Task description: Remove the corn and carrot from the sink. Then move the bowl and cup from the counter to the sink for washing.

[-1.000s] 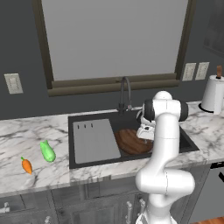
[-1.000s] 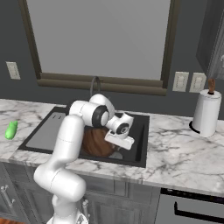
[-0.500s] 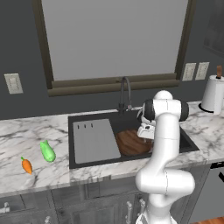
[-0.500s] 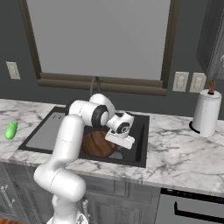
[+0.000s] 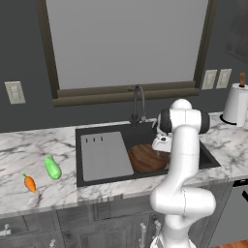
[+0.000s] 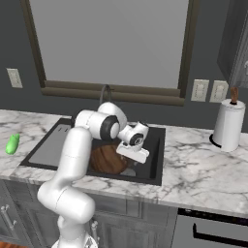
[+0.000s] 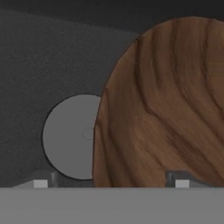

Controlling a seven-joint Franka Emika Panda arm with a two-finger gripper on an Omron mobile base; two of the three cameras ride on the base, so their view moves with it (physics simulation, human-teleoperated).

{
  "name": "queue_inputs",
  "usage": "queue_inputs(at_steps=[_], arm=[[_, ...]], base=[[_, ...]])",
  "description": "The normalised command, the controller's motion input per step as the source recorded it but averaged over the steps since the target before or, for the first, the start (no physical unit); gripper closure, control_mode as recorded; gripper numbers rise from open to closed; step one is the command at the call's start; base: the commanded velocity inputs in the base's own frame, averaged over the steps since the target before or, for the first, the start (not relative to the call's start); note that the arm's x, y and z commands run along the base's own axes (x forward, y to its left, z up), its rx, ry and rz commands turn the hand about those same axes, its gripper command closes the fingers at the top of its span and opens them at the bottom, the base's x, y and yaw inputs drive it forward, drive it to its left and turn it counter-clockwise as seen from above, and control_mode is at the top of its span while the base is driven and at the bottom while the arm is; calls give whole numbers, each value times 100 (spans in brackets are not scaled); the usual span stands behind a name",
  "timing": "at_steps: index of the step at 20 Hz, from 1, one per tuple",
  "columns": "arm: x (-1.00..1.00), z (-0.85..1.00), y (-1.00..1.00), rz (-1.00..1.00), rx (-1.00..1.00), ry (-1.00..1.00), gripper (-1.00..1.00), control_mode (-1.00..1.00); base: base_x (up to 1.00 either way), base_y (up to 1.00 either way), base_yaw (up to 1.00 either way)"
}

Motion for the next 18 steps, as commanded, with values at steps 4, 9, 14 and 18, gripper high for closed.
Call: queue_inputs(at_steps=[4,9,14,18], arm=[[0,37,-3,0,0,0,-100,-100],[-9,37,-7,0,0,0,-100,-100],[-20,37,-10,0,0,0,-100,-100],[-24,38,-11,0,0,0,-100,-100]], base=[[0,0,0],[0,0,0],[0,0,0],[0,0,0]])
